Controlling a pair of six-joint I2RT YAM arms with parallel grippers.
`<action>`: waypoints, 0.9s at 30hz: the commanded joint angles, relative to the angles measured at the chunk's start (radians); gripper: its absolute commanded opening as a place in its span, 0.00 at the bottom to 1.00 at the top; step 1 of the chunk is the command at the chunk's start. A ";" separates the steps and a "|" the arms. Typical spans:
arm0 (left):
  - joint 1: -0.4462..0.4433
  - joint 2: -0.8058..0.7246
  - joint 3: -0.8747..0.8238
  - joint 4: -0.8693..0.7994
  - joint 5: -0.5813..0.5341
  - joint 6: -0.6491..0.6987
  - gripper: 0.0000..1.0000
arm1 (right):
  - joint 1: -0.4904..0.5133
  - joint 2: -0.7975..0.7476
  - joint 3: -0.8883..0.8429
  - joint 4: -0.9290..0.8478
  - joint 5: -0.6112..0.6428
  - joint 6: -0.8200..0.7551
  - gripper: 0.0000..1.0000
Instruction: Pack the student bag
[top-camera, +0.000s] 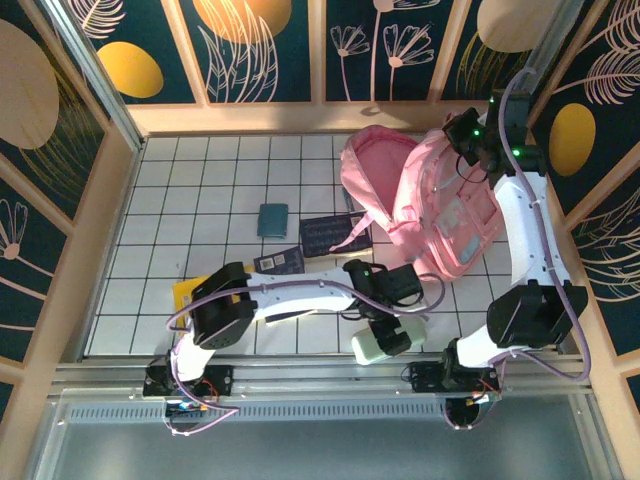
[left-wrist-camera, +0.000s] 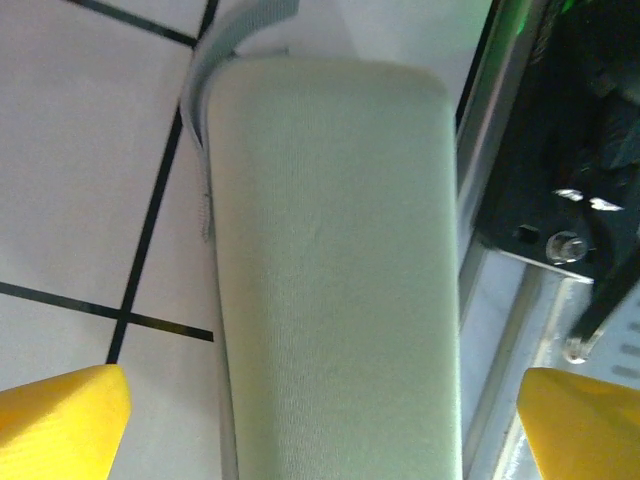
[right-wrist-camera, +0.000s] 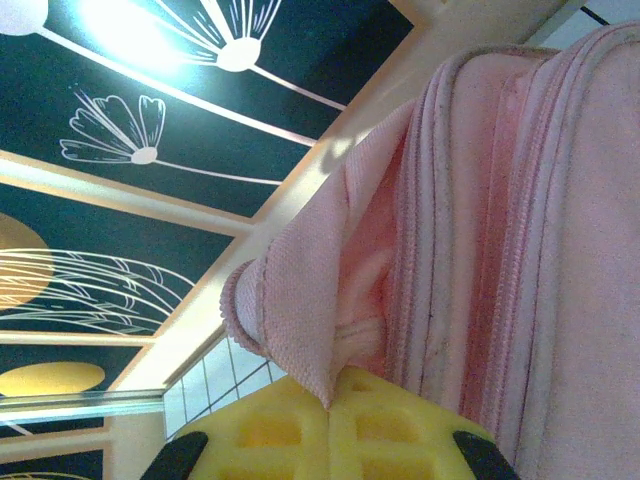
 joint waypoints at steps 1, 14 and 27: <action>-0.013 0.039 0.032 -0.044 -0.019 0.024 0.99 | -0.028 -0.044 -0.013 0.047 0.014 0.006 0.00; 0.011 0.037 -0.019 -0.060 -0.230 0.033 0.99 | -0.029 -0.035 0.000 0.052 0.000 0.019 0.00; 0.095 -0.054 -0.112 0.018 -0.133 -0.052 0.99 | -0.029 -0.032 -0.003 0.063 -0.019 0.030 0.00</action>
